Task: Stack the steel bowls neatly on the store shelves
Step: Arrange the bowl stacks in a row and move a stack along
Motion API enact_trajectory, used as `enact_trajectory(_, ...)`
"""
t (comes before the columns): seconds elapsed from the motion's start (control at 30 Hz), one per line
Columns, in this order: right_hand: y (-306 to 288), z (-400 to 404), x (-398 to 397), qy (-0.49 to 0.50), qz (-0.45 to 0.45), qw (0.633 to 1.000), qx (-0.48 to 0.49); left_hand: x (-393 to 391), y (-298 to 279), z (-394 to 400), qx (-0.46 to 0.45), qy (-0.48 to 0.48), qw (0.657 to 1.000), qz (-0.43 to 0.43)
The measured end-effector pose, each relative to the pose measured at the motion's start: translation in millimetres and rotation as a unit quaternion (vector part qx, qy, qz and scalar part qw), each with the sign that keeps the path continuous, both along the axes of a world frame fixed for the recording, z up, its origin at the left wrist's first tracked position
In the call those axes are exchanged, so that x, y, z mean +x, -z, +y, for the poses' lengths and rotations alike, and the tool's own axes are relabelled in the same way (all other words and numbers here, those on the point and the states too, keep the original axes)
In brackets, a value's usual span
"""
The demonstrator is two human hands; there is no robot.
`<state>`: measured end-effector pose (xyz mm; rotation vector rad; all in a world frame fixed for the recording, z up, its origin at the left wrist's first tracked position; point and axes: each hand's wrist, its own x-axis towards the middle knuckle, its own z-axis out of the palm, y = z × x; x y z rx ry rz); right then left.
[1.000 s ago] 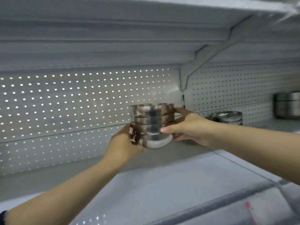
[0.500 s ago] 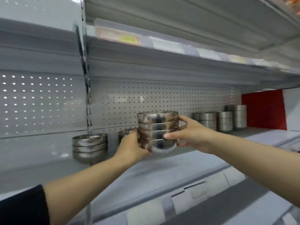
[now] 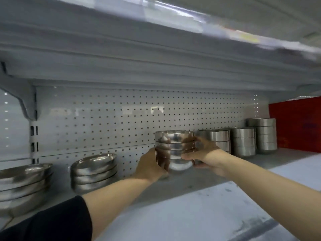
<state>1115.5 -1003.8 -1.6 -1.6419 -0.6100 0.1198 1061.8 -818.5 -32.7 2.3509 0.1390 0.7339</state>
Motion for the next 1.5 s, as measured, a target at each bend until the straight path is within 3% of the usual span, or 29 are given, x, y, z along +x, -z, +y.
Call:
enact_trajectory(0.57, 29.5, 6.7, 112.0, -0.075, -0.017, 0.995, -0.067, 81.0, 40.1, -7.2, 0.008, -0.042, 0.999, 0.013)
enact_trajectory(1.5, 43.5, 5.5, 120.3, -0.021, -0.140, 0.990, -0.021, 81.7, 45.6, -10.8, 0.011, -0.016, 1.000, -0.001)
